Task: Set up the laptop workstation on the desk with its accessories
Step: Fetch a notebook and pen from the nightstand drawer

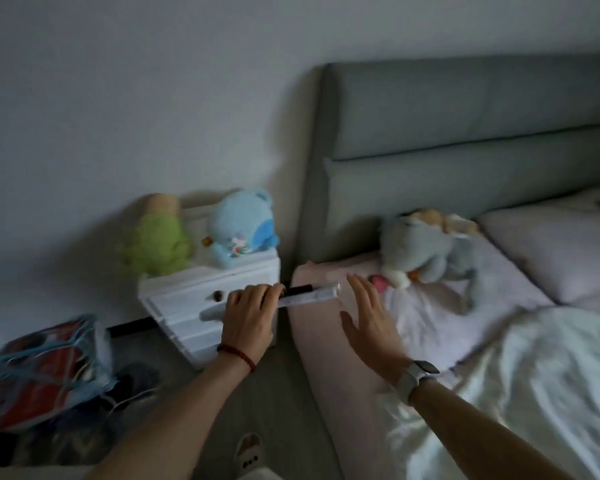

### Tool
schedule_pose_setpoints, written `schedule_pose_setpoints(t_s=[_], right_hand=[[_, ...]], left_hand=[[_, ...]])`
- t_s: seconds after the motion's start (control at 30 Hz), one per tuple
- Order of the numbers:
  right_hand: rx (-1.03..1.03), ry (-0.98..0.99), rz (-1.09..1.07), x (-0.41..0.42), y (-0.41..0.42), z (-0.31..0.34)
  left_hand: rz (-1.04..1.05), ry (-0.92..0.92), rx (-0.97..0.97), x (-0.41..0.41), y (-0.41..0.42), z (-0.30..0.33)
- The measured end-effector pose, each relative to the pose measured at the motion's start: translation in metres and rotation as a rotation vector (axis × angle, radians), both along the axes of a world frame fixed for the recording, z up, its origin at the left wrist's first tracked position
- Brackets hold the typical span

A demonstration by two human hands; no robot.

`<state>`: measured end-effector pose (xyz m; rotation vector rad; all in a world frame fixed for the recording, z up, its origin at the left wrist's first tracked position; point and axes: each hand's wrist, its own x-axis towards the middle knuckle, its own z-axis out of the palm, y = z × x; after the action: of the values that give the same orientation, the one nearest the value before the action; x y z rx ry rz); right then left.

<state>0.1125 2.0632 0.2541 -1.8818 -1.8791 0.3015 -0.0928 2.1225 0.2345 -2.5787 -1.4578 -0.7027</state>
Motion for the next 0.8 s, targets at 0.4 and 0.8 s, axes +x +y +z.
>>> schedule_pose_setpoints(t_s=[0.4, 0.8], right_hand=[[0.053, -0.090, -0.896, 0.184, -0.454, 0.051], [0.017, -0.094, -1.945, 0.095, -0.852, 0.037]], left_hand=[[-1.074, -0.116, 0.007, 0.300, -0.318, 0.048], [-2.043, 0.091, -0.066, 0.416, -0.729, 0.046]])
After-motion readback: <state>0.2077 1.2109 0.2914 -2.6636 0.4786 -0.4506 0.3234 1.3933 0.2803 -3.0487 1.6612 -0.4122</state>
